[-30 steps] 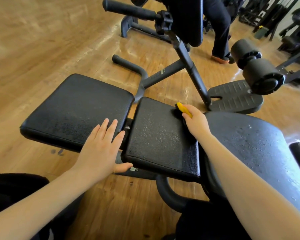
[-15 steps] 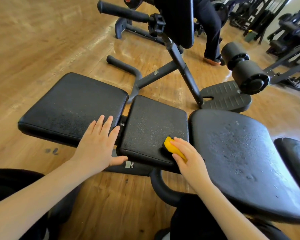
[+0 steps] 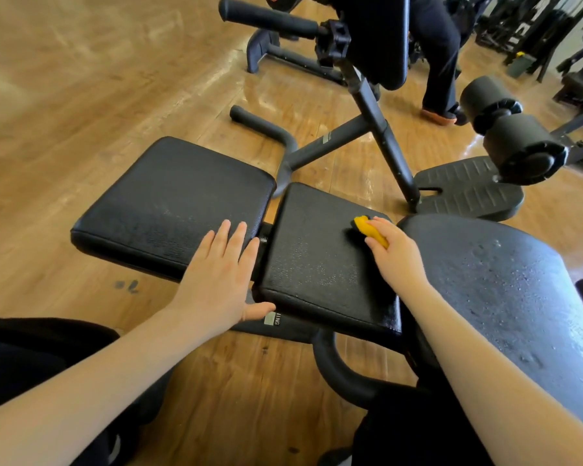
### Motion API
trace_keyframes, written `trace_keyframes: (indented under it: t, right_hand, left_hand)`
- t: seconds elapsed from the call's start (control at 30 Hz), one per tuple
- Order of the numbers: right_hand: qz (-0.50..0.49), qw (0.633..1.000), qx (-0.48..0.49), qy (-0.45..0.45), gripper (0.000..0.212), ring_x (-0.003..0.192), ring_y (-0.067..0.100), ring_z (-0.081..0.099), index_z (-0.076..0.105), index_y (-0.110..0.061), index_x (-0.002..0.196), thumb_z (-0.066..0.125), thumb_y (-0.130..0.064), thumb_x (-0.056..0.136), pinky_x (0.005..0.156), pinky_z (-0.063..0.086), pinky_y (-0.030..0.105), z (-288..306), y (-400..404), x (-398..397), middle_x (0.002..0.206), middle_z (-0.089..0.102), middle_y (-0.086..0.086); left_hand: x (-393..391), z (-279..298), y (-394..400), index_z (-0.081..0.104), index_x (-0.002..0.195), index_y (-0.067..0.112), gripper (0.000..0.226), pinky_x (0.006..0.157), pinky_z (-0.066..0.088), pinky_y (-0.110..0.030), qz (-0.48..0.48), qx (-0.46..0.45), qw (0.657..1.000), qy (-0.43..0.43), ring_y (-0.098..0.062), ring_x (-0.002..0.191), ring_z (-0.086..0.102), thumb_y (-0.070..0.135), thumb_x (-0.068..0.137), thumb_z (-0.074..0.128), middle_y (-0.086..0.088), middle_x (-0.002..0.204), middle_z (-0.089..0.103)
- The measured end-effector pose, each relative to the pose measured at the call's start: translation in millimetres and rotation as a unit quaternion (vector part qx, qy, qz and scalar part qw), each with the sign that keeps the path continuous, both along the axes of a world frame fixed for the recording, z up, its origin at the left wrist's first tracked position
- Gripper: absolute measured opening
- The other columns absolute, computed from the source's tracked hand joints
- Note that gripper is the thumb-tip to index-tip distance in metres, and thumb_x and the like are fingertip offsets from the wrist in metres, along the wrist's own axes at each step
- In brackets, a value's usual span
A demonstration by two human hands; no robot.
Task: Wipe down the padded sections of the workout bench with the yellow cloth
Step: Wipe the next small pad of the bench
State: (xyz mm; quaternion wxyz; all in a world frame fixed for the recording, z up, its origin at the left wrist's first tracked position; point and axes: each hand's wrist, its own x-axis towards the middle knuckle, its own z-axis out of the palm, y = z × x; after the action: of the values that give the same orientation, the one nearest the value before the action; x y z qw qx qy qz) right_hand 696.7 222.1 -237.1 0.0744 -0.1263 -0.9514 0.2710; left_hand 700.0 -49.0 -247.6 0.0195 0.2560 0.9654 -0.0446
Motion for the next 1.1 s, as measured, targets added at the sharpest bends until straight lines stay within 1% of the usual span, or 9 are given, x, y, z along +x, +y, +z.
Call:
trace_keyframes:
  t: [0.17,0.3,0.47,0.5,0.6,0.63,0.77,0.9,1.1]
  right_hand:
    - [-0.029,0.999,-0.015,-0.02,0.035,0.114,0.026,0.052,0.052,-0.018,0.128,0.048,-0.022,0.094,0.09,0.037,0.028,9.6,-8.2,-52.3,0.126,0.058,0.005]
    - [0.077,0.994,0.068,-0.024,0.043,0.134,0.026,0.034,0.041,-0.015,0.137,0.042,-0.027,0.096,0.112,0.025,0.037,3.6,-56.4,-83.0,0.144,0.04,0.007]
    - [0.126,0.989,0.079,-0.019,0.042,0.139,0.022,0.025,0.04,-0.015,0.138,0.042,-0.024,0.097,0.116,0.016,0.034,0.7,-77.0,-95.5,0.15,0.032,0.004]
    - [0.133,0.988,0.072,-0.021,0.042,0.139,0.021,0.025,0.041,-0.016,0.138,0.042,-0.023,0.097,0.116,0.016,0.033,1.5,-74.7,-96.0,0.149,0.033,0.003]
    - [0.17,0.981,0.089,-0.029,0.041,0.139,0.021,0.026,0.041,-0.017,0.137,0.043,-0.017,0.096,0.116,0.015,0.031,1.2,-63.0,-92.2,0.149,0.033,0.002]
    - [0.172,0.979,0.102,-0.031,0.042,0.139,0.021,0.026,0.041,-0.017,0.138,0.043,-0.014,0.096,0.117,0.016,0.032,-0.9,-55.4,-88.9,0.149,0.033,0.002]
    - [0.096,0.991,0.095,-0.024,0.043,0.138,0.025,0.029,0.045,-0.015,0.135,0.044,-0.006,0.093,0.116,0.021,0.035,-6.8,-7.3,-54.7,0.148,0.035,0.006]
    - [-0.001,0.999,0.032,-0.012,0.04,0.134,0.021,0.036,0.049,-0.013,0.133,0.044,-0.006,0.094,0.101,0.02,0.01,-1.1,21.4,-14.4,0.145,0.039,0.003]
    - [0.075,0.989,0.115,-0.049,0.043,0.138,0.021,0.028,0.04,-0.013,0.138,0.042,-0.016,0.096,0.114,0.019,0.029,1.0,-29.1,-31.7,0.149,0.032,0.002]
  left_hand:
    - [-1.4,-2.3,-1.4,-0.005,0.149,0.012,0.104,0.116,0.0,-0.043,-0.005,0.028,1.0,-0.005,-0.035,0.143,-0.009,0.077,0.078,0.035,-0.016,0.156,-0.009]
    - [-1.7,-1.8,-1.8,-0.005,0.149,0.013,0.103,0.115,-0.002,-0.044,-0.007,0.034,0.999,-0.009,-0.035,0.143,-0.01,0.076,0.078,0.036,-0.016,0.156,-0.01]
    - [-2.5,0.3,-1.2,-0.005,0.149,0.013,0.103,0.116,-0.001,-0.044,0.003,0.014,1.0,-0.011,-0.036,0.143,-0.009,0.077,0.078,0.035,-0.016,0.156,-0.009]
    - [-2.7,-0.3,-2.0,0.0,0.149,0.012,0.104,0.116,0.001,-0.044,0.0,0.019,1.0,-0.014,-0.036,0.143,-0.005,0.077,0.077,0.037,-0.017,0.156,-0.005]
    - [-1.5,3.1,0.2,0.035,0.142,0.007,0.106,0.11,0.025,-0.048,-0.003,0.021,1.0,0.011,-0.04,0.137,0.026,0.079,0.066,0.051,-0.021,0.148,0.03]
    - [-0.5,4.2,0.6,0.036,0.141,0.006,0.107,0.11,0.026,-0.047,-0.001,0.016,1.0,0.015,-0.039,0.137,0.027,0.08,0.065,0.05,-0.021,0.148,0.032]
    - [1.5,1.3,1.6,-0.005,0.148,0.006,0.108,0.116,0.003,-0.042,0.013,-0.004,1.0,0.0,-0.033,0.144,-0.006,0.078,0.077,0.033,-0.017,0.156,-0.008]
    - [0.9,1.9,2.5,-0.01,0.147,0.006,0.108,0.116,0.002,-0.042,0.014,-0.01,1.0,-0.001,-0.033,0.143,-0.009,0.078,0.077,0.031,-0.016,0.156,-0.011]
    - [0.7,-0.7,0.6,-0.008,0.147,0.005,0.108,0.116,0.002,-0.042,0.01,-0.006,1.0,0.002,-0.034,0.143,-0.007,0.078,0.077,0.031,-0.017,0.156,-0.008]
